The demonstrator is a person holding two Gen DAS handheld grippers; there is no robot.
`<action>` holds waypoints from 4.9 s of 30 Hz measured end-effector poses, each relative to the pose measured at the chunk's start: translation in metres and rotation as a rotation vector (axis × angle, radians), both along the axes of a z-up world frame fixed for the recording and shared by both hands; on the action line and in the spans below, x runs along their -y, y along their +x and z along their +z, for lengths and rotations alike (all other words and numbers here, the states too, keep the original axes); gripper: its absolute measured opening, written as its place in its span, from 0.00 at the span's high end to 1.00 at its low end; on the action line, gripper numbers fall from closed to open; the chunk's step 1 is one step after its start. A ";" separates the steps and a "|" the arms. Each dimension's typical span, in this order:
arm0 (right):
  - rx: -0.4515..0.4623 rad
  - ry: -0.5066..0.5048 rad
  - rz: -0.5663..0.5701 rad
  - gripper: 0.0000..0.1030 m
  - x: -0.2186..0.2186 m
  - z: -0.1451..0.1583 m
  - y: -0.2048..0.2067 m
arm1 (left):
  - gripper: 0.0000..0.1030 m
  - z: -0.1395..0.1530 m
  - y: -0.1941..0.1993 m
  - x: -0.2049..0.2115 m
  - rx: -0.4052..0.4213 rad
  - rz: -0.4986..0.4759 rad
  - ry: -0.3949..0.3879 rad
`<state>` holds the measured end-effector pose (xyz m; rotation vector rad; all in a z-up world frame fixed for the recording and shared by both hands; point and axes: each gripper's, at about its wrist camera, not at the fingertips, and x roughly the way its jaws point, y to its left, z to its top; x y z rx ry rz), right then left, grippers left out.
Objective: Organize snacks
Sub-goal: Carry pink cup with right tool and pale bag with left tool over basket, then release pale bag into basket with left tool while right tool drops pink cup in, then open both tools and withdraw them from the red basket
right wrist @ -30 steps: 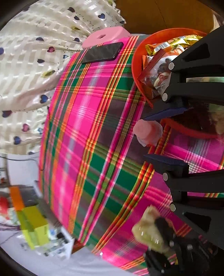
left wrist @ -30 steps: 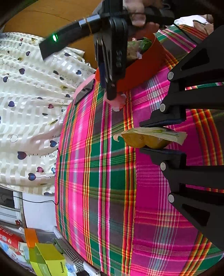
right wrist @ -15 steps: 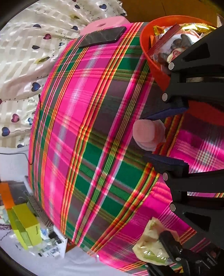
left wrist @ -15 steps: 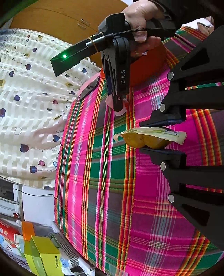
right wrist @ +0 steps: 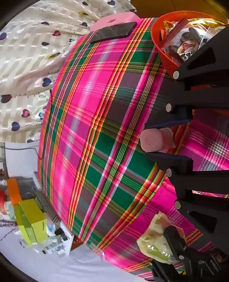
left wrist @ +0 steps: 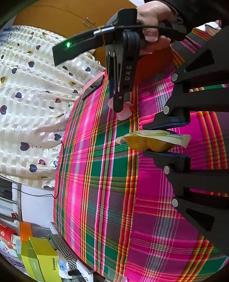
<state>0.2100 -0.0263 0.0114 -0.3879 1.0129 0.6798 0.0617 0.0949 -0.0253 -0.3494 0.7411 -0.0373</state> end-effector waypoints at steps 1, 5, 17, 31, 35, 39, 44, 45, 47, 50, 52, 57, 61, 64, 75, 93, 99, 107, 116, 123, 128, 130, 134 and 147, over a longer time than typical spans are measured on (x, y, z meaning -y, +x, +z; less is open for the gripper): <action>0.004 0.008 0.001 0.77 0.001 0.002 -0.002 | 0.78 0.001 -0.001 0.000 0.002 0.003 0.002; 0.020 0.062 0.016 0.77 0.008 0.018 -0.017 | 0.78 0.008 -0.006 0.003 0.008 0.019 0.013; 0.065 0.200 0.044 0.77 0.037 0.062 -0.066 | 0.78 0.039 -0.021 0.022 0.037 0.040 0.052; 0.121 0.288 -0.031 0.77 0.098 0.094 -0.088 | 0.78 0.070 -0.026 0.057 0.093 -0.016 0.078; 0.133 0.301 -0.069 0.77 0.118 0.098 -0.087 | 0.78 0.075 -0.022 0.068 0.105 -0.045 0.079; 0.143 0.309 -0.108 0.77 0.137 0.101 -0.085 | 0.78 0.082 -0.017 0.079 0.120 -0.072 0.075; 0.160 0.317 -0.163 0.77 0.164 0.105 -0.080 | 0.78 0.089 -0.008 0.093 0.134 -0.111 0.068; 0.163 0.319 -0.181 0.77 0.171 0.105 -0.078 | 0.78 0.091 -0.006 0.095 0.136 -0.117 0.069; 0.171 0.321 -0.210 0.77 0.183 0.106 -0.076 | 0.78 0.093 -0.002 0.099 0.141 -0.132 0.068; 0.176 0.324 -0.261 0.77 0.203 0.105 -0.069 | 0.78 0.095 0.003 0.105 0.145 -0.151 0.064; 0.180 0.324 -0.291 0.77 0.215 0.104 -0.066 | 0.78 0.096 0.008 0.109 0.145 -0.161 0.066; 0.177 0.323 -0.355 0.77 0.241 0.100 -0.058 | 0.78 0.097 0.018 0.121 0.143 -0.193 0.064; 0.172 0.319 -0.386 0.77 0.255 0.095 -0.051 | 0.78 0.097 0.023 0.130 0.142 -0.216 0.061; 0.160 0.309 -0.404 0.77 0.262 0.089 -0.048 | 0.78 0.097 0.027 0.137 0.141 -0.232 0.064; 0.126 0.283 -0.457 0.77 0.282 0.070 -0.043 | 0.78 0.095 0.034 0.153 0.131 -0.271 0.065; 0.100 0.336 -0.402 0.66 0.256 0.056 -0.006 | 0.78 0.098 0.054 0.162 0.127 -0.293 0.072; 0.119 0.366 -0.427 0.65 0.274 0.064 -0.016 | 0.78 0.101 0.066 0.181 0.137 -0.351 0.054; 0.105 0.363 -0.451 0.65 0.289 0.061 -0.024 | 0.77 0.093 0.094 0.212 0.116 -0.437 0.008; 0.090 0.359 -0.443 0.65 0.288 0.058 -0.025 | 0.62 0.068 0.120 0.211 0.023 -0.439 -0.049; 0.088 0.355 -0.430 0.65 0.283 0.059 -0.034 | 0.57 0.076 0.106 0.197 0.050 -0.394 -0.035; 0.102 0.332 -0.420 0.65 0.279 0.063 -0.049 | 0.57 0.081 0.086 0.191 0.060 -0.367 0.006; 0.105 0.314 -0.417 0.63 0.275 0.064 -0.057 | 0.57 0.083 0.076 0.189 0.063 -0.356 0.027; 0.112 0.247 -0.414 0.60 0.265 0.062 -0.074 | 0.57 0.084 0.058 0.185 0.063 -0.337 0.056; 0.135 0.168 -0.380 0.47 0.241 0.064 -0.116 | 0.57 0.073 0.022 0.183 0.023 -0.310 0.086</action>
